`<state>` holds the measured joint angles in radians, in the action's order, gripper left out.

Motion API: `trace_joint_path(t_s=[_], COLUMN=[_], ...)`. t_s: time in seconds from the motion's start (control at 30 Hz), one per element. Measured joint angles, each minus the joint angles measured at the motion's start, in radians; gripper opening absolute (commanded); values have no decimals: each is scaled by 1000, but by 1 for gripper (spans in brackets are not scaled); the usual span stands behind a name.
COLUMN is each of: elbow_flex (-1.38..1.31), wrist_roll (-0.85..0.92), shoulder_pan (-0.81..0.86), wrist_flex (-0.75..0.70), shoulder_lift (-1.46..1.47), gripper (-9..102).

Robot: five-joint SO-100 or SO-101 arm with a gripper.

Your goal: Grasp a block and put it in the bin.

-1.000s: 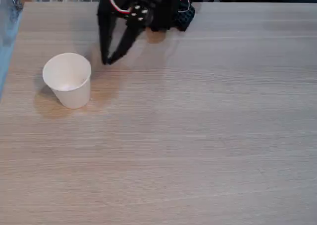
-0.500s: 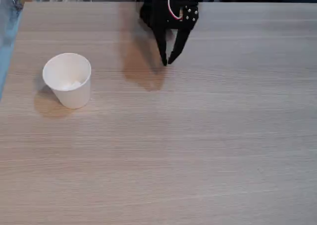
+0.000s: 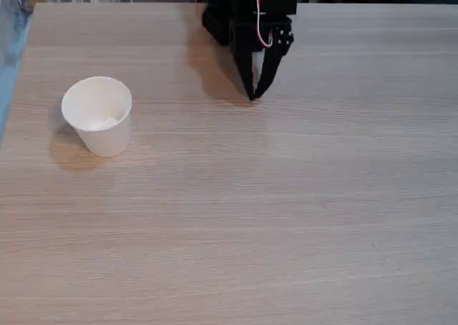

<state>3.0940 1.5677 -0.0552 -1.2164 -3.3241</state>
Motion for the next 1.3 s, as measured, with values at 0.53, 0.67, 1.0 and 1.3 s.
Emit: trace_joint_path(t_s=[0.53, 0.67, 1.0, 1.3], elbow_flex=[3, 3, 3, 3], wrist_roll=[-5, -5, -6, -6], shoulder_pan=[-37, -37, -15, -15], wrist_flex=[-121, -121, -121, -121], shoulder_lift=[-6, -6, -6, -6], gripper=[0, 0, 0, 0])
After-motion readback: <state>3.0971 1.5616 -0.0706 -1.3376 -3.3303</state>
